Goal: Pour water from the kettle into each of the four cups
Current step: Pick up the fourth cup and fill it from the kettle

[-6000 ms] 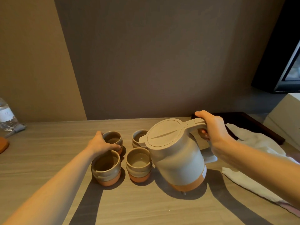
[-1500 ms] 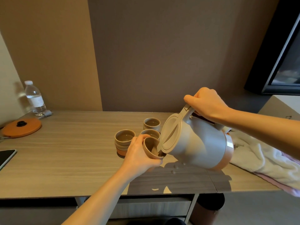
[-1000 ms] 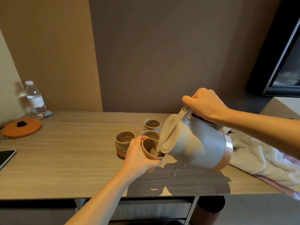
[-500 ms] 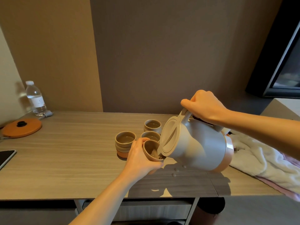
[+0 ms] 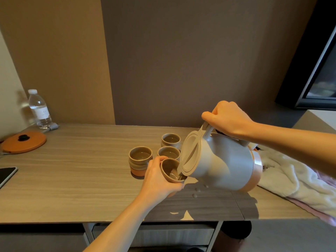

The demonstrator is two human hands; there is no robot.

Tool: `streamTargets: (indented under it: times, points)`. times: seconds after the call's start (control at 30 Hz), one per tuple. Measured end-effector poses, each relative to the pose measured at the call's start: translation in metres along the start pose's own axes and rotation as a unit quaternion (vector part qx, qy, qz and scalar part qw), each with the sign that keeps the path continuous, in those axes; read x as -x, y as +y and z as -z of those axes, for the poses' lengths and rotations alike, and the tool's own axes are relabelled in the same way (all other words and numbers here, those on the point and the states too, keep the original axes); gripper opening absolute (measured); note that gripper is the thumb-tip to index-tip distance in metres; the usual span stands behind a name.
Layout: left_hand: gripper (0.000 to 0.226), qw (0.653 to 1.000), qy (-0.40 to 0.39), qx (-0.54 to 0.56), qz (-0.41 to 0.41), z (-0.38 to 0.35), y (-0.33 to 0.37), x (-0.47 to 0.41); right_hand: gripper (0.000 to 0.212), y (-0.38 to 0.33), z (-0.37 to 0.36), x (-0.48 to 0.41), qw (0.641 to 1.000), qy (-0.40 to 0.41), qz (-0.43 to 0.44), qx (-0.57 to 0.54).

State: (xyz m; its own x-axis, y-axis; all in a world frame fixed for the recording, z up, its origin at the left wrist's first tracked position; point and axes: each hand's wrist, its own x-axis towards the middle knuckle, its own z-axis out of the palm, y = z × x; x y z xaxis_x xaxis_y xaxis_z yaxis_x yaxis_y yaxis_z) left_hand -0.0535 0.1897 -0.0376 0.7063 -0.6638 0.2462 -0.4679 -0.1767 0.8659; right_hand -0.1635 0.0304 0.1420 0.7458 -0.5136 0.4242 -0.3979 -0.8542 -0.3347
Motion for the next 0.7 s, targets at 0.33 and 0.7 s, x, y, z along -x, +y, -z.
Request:
streamTargets:
  times: [0.33,0.7]
  points:
    - [0.080,1.000,0.002,0.021,0.015,-0.004,-0.003,0.002,0.048,-0.002,-0.003,-0.005,1.000,-0.013,0.013,0.002]
    - [0.079,0.998,-0.002,0.060,0.024,-0.007,0.000,0.004,0.050,-0.011,0.001,-0.007,0.999,-0.018,0.030,0.029]
